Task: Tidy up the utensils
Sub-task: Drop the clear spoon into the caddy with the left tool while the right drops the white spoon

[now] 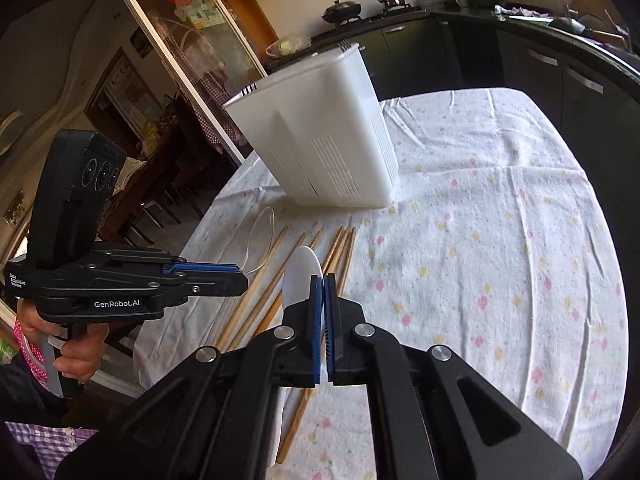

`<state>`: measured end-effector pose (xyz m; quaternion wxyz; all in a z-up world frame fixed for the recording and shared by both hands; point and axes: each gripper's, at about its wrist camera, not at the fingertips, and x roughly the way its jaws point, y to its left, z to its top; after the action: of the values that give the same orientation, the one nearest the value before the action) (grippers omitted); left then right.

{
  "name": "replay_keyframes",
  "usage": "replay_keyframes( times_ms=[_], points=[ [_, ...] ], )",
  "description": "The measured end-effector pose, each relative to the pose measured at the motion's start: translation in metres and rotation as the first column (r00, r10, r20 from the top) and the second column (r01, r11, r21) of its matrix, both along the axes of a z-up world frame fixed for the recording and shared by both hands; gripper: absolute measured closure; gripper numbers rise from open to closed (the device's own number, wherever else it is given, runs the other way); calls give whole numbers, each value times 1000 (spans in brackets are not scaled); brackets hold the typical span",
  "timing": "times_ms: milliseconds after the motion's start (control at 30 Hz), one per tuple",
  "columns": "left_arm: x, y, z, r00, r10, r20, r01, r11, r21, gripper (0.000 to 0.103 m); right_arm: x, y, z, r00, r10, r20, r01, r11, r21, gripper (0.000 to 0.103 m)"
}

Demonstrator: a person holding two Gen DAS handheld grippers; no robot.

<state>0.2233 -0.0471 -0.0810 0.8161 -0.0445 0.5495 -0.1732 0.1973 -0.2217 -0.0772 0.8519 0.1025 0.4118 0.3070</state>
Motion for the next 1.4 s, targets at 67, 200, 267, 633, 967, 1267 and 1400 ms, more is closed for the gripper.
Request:
replay_keyframes(
  times_ms=[67, 200, 267, 633, 967, 1267, 1400],
  points=[
    [-2, 1, 13, 999, 0, 35, 0, 1000, -11, 95, -4, -4, 13, 999, -21, 48, 20, 1000, 9, 100],
    [-3, 5, 42, 994, 6, 107, -2, 999, -35, 95, -8, -9, 40, 988, -62, 142, 57, 998, 36, 100],
    [0, 7, 58, 989, 12, 147, -6, 999, -44, 95, -7, -10, 55, 978, -85, 189, 77, 996, 50, 100],
    [38, 13, 164, 795, 110, 596, -49, 992, -118, 95, 8, -12, 134, 887, -192, 419, 160, 981, 111, 101],
    [92, 21, 163, 539, 249, 805, -166, 968, -189, 94, 38, -1, 170, 833, -241, 498, 205, 971, 127, 101],
    [112, 14, 107, 584, 208, 785, -218, 971, -95, 94, 77, 8, 191, 777, -293, 557, 260, 955, 139, 101],
    [113, 15, 91, 617, 188, 764, -216, 974, -64, 91, 100, 17, 196, 755, -309, 579, 280, 949, 142, 100]
  ],
)
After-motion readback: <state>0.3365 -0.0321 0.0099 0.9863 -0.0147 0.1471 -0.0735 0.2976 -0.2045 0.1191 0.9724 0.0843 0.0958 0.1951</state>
